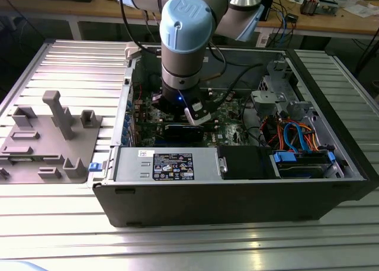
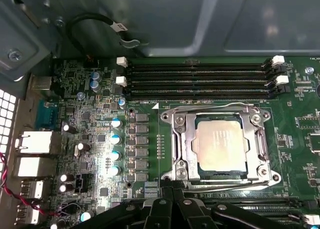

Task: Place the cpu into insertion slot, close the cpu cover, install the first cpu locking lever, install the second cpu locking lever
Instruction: 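Install the second cpu locking lever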

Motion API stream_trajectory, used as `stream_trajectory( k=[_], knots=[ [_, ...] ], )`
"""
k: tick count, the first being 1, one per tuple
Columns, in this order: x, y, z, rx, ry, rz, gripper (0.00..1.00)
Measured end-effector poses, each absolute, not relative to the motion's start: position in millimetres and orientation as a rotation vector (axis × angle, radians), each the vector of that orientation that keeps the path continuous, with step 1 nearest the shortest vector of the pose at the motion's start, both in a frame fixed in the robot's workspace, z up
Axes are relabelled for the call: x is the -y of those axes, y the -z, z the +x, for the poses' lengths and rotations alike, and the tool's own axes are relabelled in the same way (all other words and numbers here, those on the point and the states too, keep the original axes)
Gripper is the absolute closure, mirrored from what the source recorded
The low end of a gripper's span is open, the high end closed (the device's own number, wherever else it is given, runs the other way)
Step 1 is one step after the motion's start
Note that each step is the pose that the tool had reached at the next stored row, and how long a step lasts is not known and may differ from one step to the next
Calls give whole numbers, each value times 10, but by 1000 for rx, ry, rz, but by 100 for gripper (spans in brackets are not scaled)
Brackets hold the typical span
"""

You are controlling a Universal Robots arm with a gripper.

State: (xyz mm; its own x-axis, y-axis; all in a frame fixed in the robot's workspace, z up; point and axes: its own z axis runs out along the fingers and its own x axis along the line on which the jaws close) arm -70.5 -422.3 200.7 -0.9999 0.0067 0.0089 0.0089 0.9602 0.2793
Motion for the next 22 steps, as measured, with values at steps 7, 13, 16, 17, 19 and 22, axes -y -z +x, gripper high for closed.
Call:
stream_trajectory(
  k=[7, 13, 16, 17, 19, 22],
  knots=[
    [4223, -1974, -718, 3098, 474, -12, 89],
    [4221, -1958, -734, 3095, 489, -12, 89],
    [4216, -1953, -738, 3095, 491, -12, 89],
    [4212, -1950, -739, 3095, 492, -12, 89],
    [4207, -1947, -742, 3095, 493, -12, 89],
    [4204, -1947, -750, 3095, 494, -12, 89]
  ],
)
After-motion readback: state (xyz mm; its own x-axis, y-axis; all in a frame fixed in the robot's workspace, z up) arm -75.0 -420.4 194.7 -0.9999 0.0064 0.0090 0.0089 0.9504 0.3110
